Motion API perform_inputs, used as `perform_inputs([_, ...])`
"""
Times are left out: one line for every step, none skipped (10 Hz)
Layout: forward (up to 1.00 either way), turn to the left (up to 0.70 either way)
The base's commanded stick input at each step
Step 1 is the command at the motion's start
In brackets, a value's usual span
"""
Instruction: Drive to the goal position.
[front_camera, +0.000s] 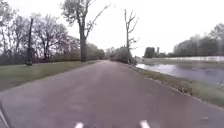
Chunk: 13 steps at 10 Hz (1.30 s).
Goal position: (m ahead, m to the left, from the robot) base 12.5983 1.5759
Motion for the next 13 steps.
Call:
perform_inputs([0.7, 0.0])
perform_inputs([0.7, 0.0])
perform_inputs([0.7, 0.0])
perform_inputs([0.7, 0.0])
perform_inputs([0.7, 0.0])
perform_inputs([0.7, 0.0])
perform_inputs([0.7, 0.0])
perform_inputs([0.7, 0.0])
perform_inputs([0.7, 0.0])
perform_inputs([0.7, 0.0])
perform_inputs([0.7, 0.0])
perform_inputs([0.7, 0.16])
perform_inputs([0.7, 0.35])
